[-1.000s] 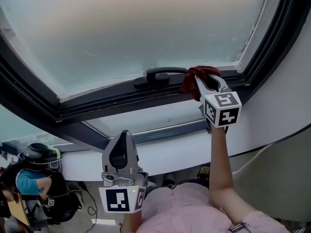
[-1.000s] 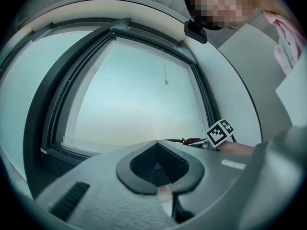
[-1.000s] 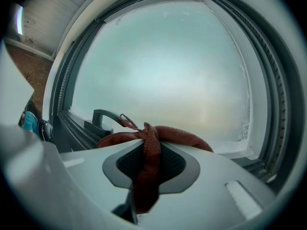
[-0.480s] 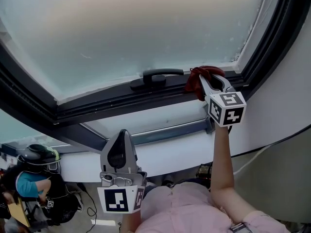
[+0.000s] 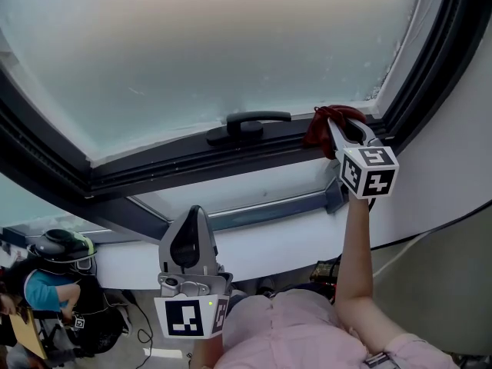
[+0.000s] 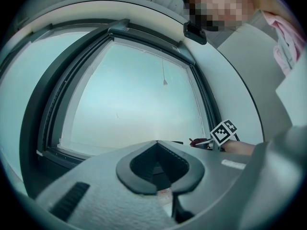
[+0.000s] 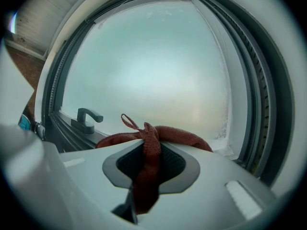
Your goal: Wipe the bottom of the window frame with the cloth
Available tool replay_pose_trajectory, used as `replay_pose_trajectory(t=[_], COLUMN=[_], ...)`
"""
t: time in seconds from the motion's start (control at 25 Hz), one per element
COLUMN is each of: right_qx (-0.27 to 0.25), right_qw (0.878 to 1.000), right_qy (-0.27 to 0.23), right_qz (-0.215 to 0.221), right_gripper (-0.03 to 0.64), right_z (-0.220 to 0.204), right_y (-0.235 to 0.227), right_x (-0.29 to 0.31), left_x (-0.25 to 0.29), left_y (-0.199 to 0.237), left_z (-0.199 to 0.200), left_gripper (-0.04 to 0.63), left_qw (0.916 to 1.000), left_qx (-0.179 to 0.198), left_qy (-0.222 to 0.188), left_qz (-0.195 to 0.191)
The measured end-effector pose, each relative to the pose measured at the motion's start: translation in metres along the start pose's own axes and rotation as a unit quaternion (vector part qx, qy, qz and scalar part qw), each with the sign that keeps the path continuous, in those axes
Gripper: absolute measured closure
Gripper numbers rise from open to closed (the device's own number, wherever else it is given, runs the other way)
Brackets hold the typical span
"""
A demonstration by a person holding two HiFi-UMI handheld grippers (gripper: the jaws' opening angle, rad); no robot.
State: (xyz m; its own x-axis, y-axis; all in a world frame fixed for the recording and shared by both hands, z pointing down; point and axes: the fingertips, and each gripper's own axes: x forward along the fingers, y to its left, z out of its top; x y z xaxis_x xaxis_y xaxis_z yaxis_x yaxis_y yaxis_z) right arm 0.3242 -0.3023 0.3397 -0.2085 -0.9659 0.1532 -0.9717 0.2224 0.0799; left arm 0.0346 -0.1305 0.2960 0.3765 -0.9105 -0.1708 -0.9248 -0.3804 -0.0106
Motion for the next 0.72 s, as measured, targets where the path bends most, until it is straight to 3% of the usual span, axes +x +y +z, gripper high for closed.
replay_pose_trajectory(t=[0.72], right_qx=[0.015], right_qw=[0.998], right_qy=[0.006], right_qz=[-0.063], right_gripper=[0.537], right_z=[-0.008], right_y=[-0.071], right_x=[-0.006], left_x=[-0.001], left_y=[0.008], left_z=[-0.002], left_gripper=[0.601], left_qw=[0.9998], left_qx=[0.002], left_qy=[0.002], left_qz=[0.018])
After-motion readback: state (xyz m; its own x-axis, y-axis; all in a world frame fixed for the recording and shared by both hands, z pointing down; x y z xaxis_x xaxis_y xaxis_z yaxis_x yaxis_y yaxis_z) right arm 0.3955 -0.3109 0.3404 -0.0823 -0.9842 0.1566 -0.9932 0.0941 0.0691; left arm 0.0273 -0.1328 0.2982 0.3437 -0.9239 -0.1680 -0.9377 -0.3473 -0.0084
